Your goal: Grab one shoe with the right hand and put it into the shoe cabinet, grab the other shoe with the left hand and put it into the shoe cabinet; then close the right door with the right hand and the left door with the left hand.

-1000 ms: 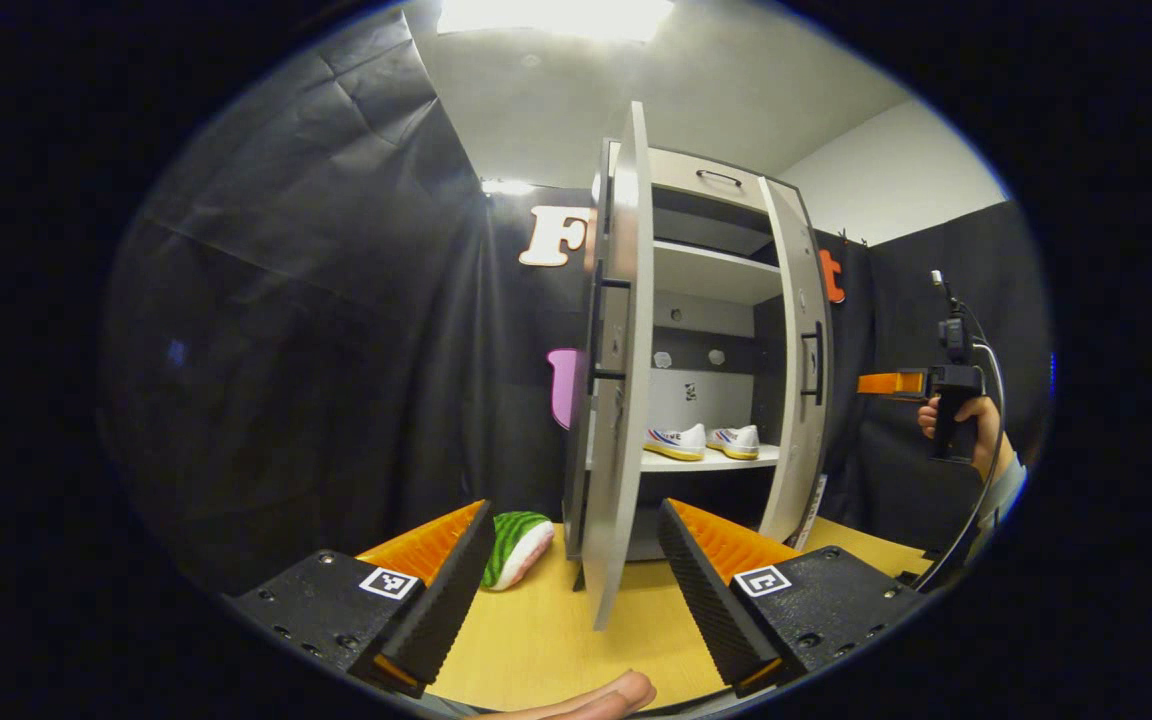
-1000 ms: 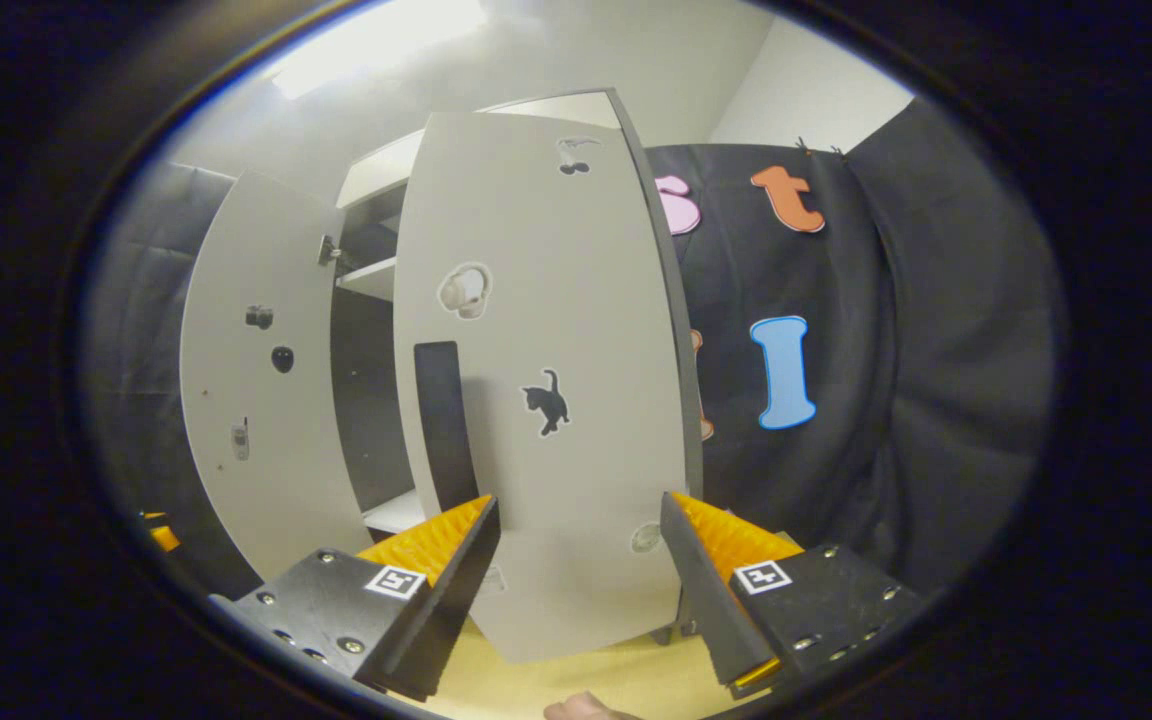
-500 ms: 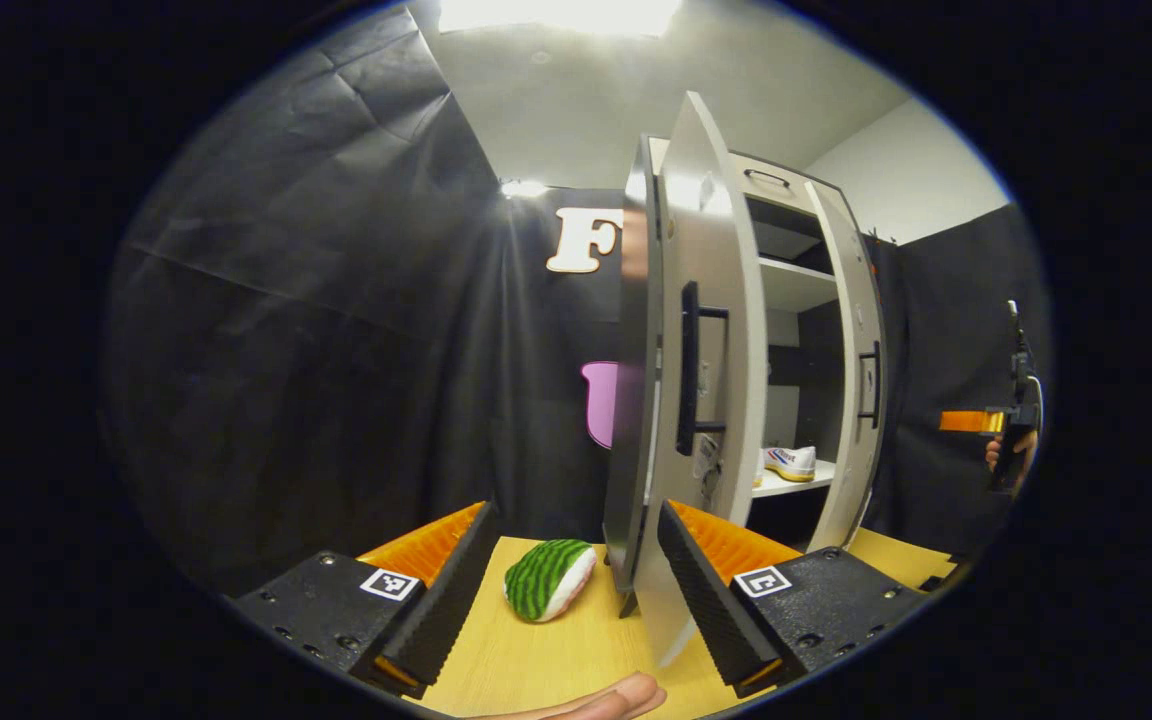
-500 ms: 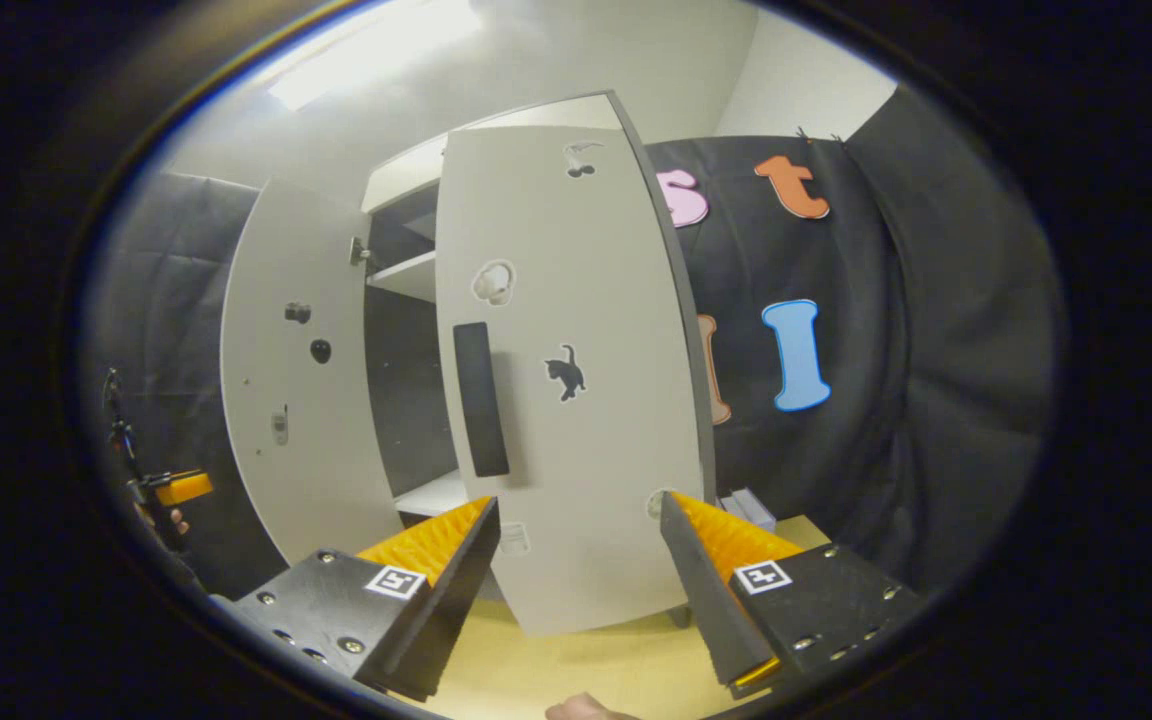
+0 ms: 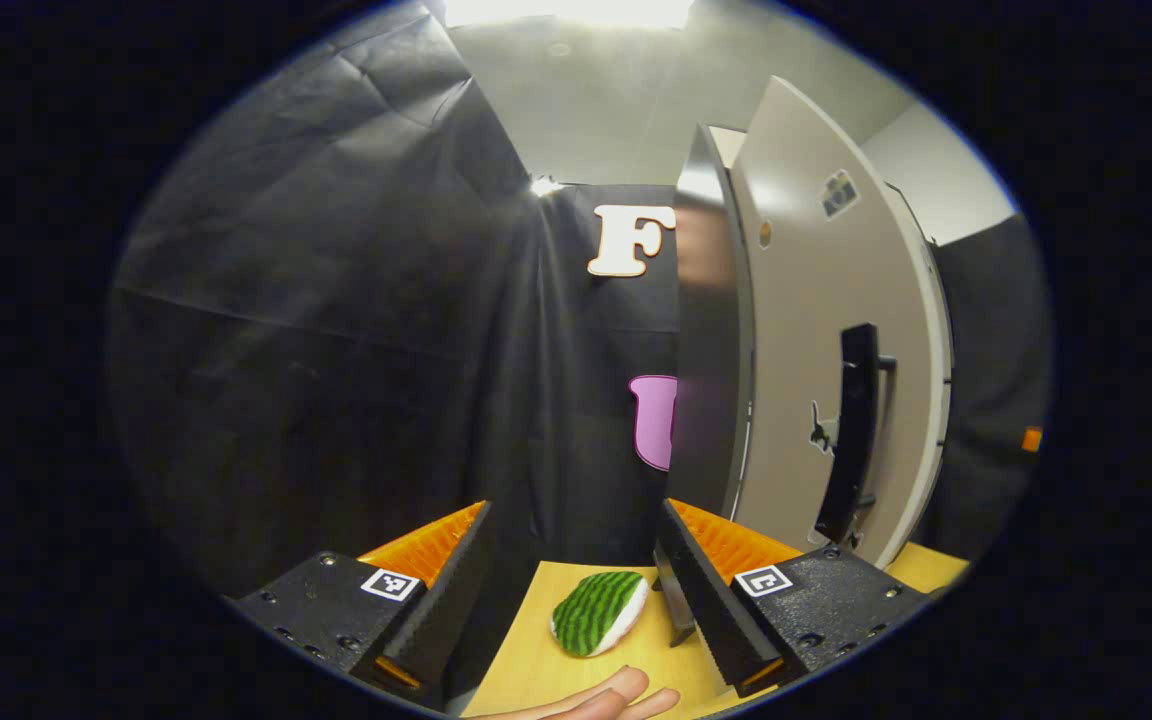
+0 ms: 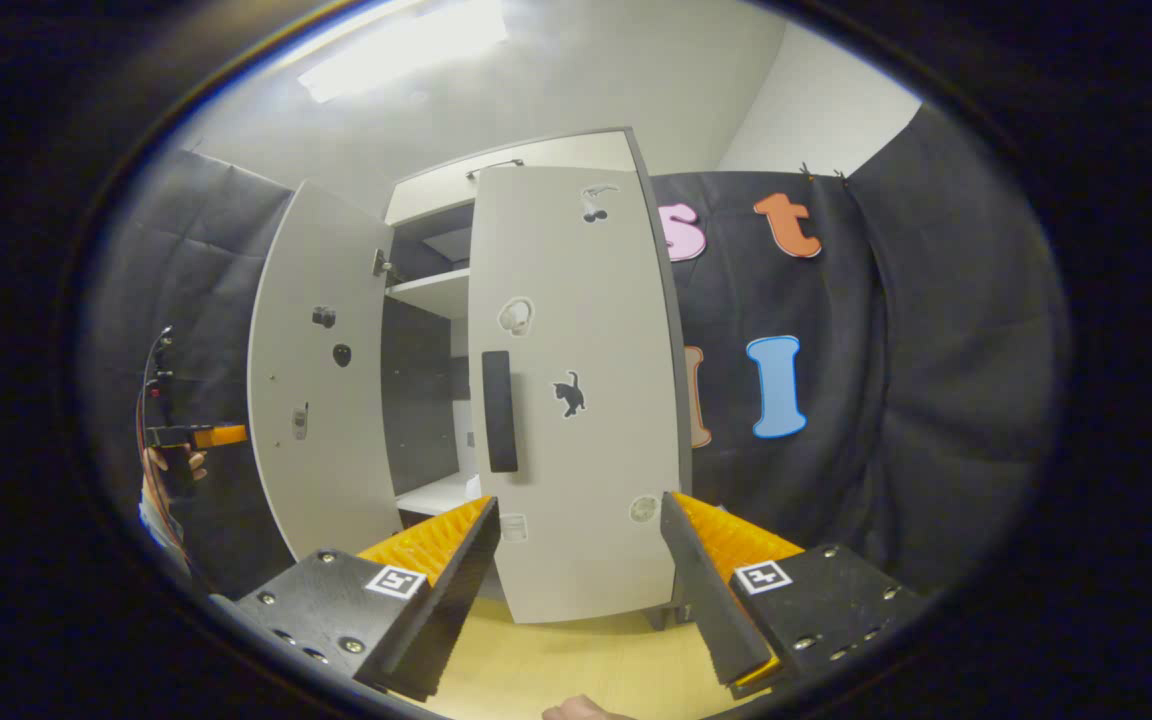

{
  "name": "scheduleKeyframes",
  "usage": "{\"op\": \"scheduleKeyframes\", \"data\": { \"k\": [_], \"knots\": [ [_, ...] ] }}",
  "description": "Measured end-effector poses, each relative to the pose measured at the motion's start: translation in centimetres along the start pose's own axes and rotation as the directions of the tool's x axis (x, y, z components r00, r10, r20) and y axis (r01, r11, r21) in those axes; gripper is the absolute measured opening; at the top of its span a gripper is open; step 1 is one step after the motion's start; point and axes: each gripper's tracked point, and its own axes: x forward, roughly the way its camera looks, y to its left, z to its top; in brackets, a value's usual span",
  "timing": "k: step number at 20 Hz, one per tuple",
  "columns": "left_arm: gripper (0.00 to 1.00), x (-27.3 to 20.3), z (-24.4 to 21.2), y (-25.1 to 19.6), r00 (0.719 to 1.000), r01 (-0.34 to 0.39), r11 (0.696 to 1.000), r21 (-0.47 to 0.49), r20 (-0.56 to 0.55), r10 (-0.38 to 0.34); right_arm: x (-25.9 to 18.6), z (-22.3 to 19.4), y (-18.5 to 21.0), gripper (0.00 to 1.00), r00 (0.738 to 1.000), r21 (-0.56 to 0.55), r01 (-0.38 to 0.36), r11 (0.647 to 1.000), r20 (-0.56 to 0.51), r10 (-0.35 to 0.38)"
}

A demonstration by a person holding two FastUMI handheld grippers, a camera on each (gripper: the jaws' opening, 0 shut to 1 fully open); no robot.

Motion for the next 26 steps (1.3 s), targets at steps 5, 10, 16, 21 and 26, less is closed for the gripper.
{"op": "scheduleKeyframes", "data": {
  "k": [5, 10, 16, 21, 26],
  "knots": [
    [0.92, 0.7, -1.0, -1.0, 0.997, 0.061, 0.996, -0.064, -0.048, -0.064, -2.1, -0.4, 0.7, 0.94, 1.000, -0.038, 0.022, 0.999, 0.002, -0.022],
    [0.96, 1.2, -2.5, -6.0, 0.976, 0.165, 0.981, -0.103, -0.126, -0.178, -4.7, -1.7, 0.2, 0.94, 0.992, 0.000, 0.123, 0.992, -0.040, -0.123],
    [0.93, 1.2, -1.2, -6.5, 0.983, 0.143, 0.990, -0.023, -0.110, -0.144, -5.8, -3.1, -0.3, 0.96, 0.992, 0.029, 0.110, 0.993, -0.069, -0.108],
    [0.88, 1.6, -1.2, -7.9, 0.975, 0.174, 0.984, -0.042, -0.132, -0.178, -5.8, -4.1, -0.5, 0.94, 0.993, 0.055, 0.082, 0.995, -0.087, -0.077],
    [0.87, 2.7, -1.2, -9.7, 0.977, 0.183, 0.983, -0.005, -0.107, -0.182, -6.2, -4.6, -1.3, 0.96, 0.992, 0.049, 0.092, 0.995, -0.088, -0.087]
  ]
}}
